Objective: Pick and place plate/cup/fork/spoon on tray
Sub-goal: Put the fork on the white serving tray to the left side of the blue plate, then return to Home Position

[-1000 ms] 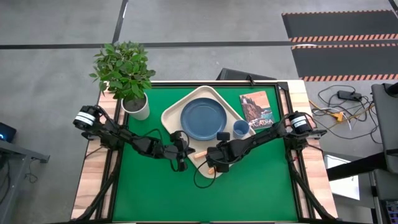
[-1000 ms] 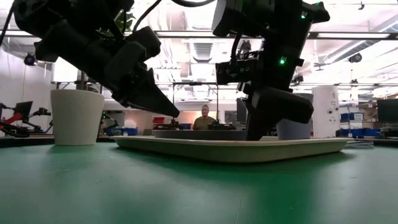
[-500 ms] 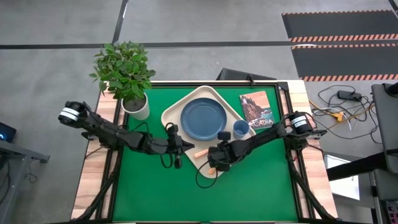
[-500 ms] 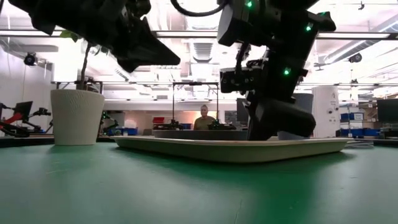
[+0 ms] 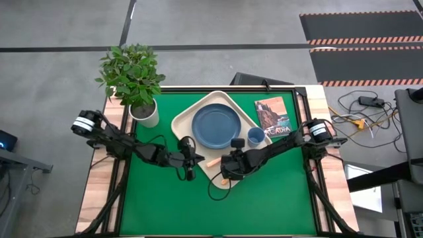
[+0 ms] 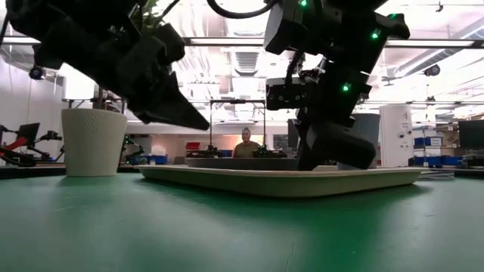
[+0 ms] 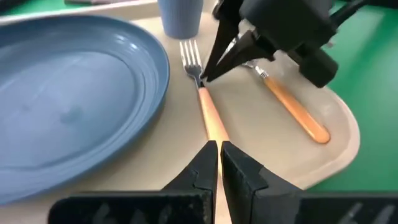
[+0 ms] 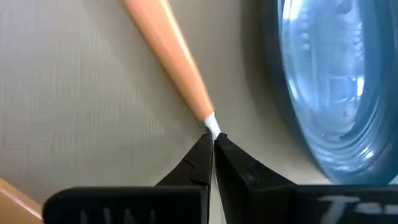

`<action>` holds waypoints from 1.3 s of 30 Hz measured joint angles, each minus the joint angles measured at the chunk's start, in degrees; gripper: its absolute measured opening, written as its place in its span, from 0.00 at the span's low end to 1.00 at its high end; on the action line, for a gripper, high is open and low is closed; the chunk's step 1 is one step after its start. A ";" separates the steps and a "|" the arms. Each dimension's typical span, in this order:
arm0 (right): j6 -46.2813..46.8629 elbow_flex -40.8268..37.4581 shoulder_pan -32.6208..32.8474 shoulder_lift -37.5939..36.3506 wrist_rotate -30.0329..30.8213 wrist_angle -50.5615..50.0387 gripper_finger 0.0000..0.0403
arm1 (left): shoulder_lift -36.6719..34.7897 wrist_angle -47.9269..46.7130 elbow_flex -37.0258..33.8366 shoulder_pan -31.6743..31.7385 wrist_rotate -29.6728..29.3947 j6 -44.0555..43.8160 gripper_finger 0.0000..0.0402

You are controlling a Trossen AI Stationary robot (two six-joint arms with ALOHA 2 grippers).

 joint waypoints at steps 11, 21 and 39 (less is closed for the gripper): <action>0.65 1.22 2.26 -2.92 1.01 0.26 0.02 | 1.09 1.40 0.03 -0.31 0.01 -0.60 0.00; 4.54 -4.02 10.92 -15.70 7.94 2.21 0.02 | -4.48 1.48 -0.57 -4.49 2.55 8.57 0.00; -6.93 -38.11 16.99 -54.94 7.66 37.26 0.02 | -38.08 1.04 -14.16 -5.61 12.98 26.73 0.00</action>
